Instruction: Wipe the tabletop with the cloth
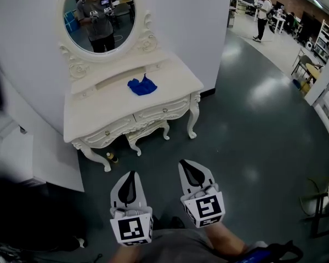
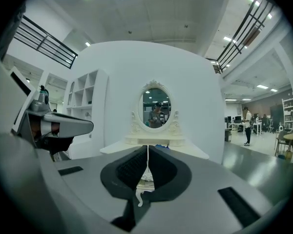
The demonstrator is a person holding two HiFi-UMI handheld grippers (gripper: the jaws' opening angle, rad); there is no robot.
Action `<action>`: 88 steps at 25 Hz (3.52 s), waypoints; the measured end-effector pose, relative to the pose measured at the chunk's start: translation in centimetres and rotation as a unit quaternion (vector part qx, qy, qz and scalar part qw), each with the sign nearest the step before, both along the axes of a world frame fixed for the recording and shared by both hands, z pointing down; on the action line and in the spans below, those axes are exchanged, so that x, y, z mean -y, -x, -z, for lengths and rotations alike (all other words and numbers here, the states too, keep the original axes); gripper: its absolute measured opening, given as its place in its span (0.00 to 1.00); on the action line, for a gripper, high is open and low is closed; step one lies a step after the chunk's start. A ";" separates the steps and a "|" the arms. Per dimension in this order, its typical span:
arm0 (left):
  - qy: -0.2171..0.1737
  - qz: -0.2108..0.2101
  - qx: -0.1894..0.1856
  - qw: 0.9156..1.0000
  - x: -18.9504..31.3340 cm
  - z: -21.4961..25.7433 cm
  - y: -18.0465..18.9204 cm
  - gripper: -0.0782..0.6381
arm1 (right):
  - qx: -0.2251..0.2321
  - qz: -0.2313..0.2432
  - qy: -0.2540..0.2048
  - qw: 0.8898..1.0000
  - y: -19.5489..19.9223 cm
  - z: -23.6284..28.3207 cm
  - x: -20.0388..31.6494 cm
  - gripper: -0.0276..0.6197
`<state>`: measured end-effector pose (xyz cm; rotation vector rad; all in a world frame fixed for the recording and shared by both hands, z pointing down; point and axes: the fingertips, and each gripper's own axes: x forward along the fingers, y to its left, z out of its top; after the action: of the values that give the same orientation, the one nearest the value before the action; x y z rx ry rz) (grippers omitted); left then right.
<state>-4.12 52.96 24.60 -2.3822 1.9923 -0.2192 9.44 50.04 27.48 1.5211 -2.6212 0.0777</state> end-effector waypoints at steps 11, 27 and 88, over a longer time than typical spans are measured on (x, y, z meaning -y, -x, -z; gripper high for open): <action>0.032 0.001 -0.011 0.999 7.7 -2.7 0.7 0.13 | -0.012 0.004 0.027 1.000 0.7 -2.8 7.1 0.07; 0.069 -0.022 -0.022 0.997 24.9 -4.5 6.7 0.13 | -0.027 -0.008 0.058 0.998 7.3 -4.5 23.7 0.07; 0.163 0.072 -0.027 0.984 55.6 -12.7 12.3 0.13 | -0.061 0.167 0.217 0.960 16.3 -15.7 55.4 0.48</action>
<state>-16.41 -2.67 37.27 -2.4442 2.3163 -0.5281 -6.85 -5.33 43.19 0.9046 -2.5012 0.4770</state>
